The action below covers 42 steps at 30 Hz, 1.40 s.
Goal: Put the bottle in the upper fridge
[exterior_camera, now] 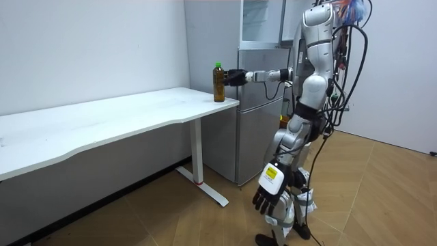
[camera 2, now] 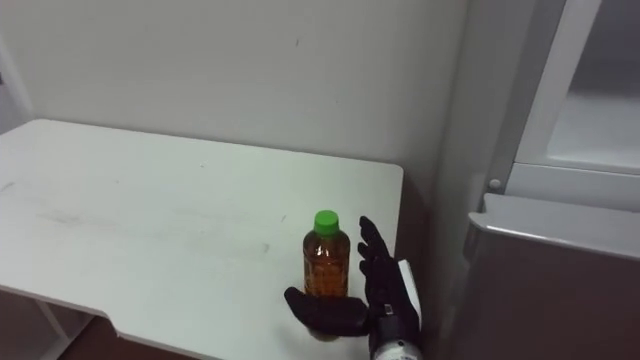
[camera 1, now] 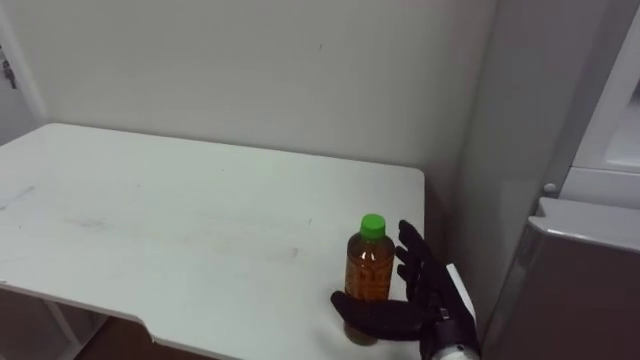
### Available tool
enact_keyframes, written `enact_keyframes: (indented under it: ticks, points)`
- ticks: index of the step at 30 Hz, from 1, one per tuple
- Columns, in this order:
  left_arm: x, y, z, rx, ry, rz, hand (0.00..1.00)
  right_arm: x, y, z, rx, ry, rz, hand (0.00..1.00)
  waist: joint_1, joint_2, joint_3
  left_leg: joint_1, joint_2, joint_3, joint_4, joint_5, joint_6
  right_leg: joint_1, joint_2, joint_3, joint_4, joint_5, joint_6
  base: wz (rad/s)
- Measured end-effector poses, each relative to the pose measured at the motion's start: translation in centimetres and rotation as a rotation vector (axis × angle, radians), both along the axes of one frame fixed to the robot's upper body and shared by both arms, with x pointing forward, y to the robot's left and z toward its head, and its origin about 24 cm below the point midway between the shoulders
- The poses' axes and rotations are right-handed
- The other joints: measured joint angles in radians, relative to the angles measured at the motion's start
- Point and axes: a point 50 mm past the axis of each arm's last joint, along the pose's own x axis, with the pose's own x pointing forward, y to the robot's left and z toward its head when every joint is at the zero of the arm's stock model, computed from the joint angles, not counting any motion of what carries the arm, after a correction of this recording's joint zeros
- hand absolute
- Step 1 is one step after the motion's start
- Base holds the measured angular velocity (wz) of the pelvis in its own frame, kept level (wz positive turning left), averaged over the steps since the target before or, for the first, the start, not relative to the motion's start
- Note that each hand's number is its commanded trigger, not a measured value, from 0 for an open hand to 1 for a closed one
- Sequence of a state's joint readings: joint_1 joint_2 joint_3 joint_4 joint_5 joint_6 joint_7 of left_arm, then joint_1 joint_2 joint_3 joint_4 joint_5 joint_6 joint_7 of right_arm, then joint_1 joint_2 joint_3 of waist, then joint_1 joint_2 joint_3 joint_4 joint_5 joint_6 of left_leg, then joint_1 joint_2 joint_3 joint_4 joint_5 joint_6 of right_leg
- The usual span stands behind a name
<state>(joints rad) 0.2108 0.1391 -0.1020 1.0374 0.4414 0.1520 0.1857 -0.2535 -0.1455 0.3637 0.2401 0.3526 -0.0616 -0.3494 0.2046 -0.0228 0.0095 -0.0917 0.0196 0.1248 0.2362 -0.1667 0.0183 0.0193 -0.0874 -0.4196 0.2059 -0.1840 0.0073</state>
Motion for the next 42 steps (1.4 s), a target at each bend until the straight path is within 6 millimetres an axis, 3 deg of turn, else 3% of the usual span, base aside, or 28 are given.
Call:
enact_keyframes:
  ticks: [10, 16, 30, 42]
  points:
    - [-0.1, -0.2, -0.1, -0.005, 0.009, 0.021, 0.00, -0.1, 0.2, -1.7, 0.021, 0.091, -0.021, 0.00, -0.001, -0.002, -0.0012, 0.000, -0.003, -0.010, 0.000, 0.002, 0.000, 0.006, -0.001, -0.013, 0.000, 0.000, 0.000, 0.03]
    - [-0.2, -0.6, -0.2, -0.012, 0.019, 0.007, 0.00, -0.3, 0.3, -3.0, 0.009, 0.159, -0.025, 0.00, 0.012, 0.000, 0.0032, -0.005, -0.003, -0.012, 0.000, 0.003, 0.000, 0.004, -0.002, -0.020, -0.001, 0.000, 0.000, 0.01]
    - [-0.5, -1.3, -0.3, -0.047, 0.025, 0.011, 0.00, 0.1, 0.3, -2.9, -0.016, 0.156, -0.077, 0.00, 0.026, -0.012, 0.0078, -0.019, -0.018, -0.033, 0.000, 0.007, 0.006, 0.001, -0.016, -0.042, -0.001, -0.008, 0.010, 0.04]
    - [0.2, -1.4, -0.2, -0.068, 0.008, 0.008, 0.00, 1.3, 0.3, -2.5, -0.011, 0.151, -0.152, 0.00, 0.022, -0.007, 0.0095, -0.041, -0.034, -0.070, 0.014, 0.010, 0.009, 0.000, -0.019, -0.076, -0.002, -0.011, 0.014, 0.09]
